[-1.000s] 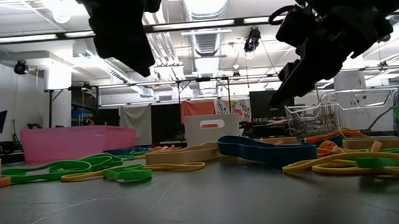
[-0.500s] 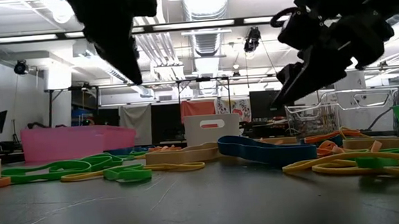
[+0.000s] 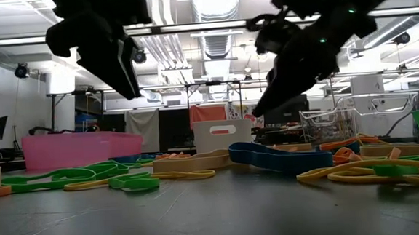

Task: Sort rubber bands into baskets
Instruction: Put the yellow rubber band into the transparent bin

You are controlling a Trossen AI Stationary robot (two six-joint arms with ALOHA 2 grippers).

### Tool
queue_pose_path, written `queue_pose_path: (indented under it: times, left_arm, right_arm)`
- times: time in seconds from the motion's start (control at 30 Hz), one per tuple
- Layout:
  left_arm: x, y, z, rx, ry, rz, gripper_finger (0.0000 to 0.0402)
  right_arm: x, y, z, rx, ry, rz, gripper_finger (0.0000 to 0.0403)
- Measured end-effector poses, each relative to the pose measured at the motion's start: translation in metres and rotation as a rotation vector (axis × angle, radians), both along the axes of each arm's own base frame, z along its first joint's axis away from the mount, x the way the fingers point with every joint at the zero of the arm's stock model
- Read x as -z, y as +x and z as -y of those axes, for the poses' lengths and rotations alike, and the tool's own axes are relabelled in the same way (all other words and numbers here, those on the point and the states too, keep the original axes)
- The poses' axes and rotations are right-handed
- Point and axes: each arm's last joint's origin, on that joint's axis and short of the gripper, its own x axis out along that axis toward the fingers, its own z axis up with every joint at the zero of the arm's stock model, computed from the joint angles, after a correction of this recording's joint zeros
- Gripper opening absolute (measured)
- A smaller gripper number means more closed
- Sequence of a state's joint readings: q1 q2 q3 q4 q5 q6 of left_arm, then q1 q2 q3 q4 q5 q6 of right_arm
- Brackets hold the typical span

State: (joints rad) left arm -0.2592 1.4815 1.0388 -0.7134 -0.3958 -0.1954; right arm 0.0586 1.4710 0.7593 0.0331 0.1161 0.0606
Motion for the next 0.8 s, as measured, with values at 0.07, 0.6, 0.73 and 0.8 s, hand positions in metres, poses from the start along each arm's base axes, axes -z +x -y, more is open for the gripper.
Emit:
queue_pose_path:
  times: [0.07, 0.6, 0.73, 0.8]
  left_arm:
    - [0.0, -0.005, -0.001, 0.016, 0.005, 0.007, 0.016]
    - [0.0, -0.066, -0.02, 0.048, -0.029, 0.324, 0.016]
    - [0.0, -0.074, -0.023, 0.023, 0.007, 0.368, 0.016]
    - [0.0, -0.076, -0.025, 0.0, 0.036, 0.384, 0.016]
  right_arm:
    - [-0.001, 0.005, 0.001, 0.035, -0.017, -0.049, 0.016]
    - [0.007, -0.006, 0.036, 0.233, 0.006, -0.253, 0.016]
    - [0.01, -0.008, 0.041, 0.247, 0.012, -0.263, 0.016]
    - [0.012, -0.01, 0.041, 0.245, 0.014, -0.267, 0.016]
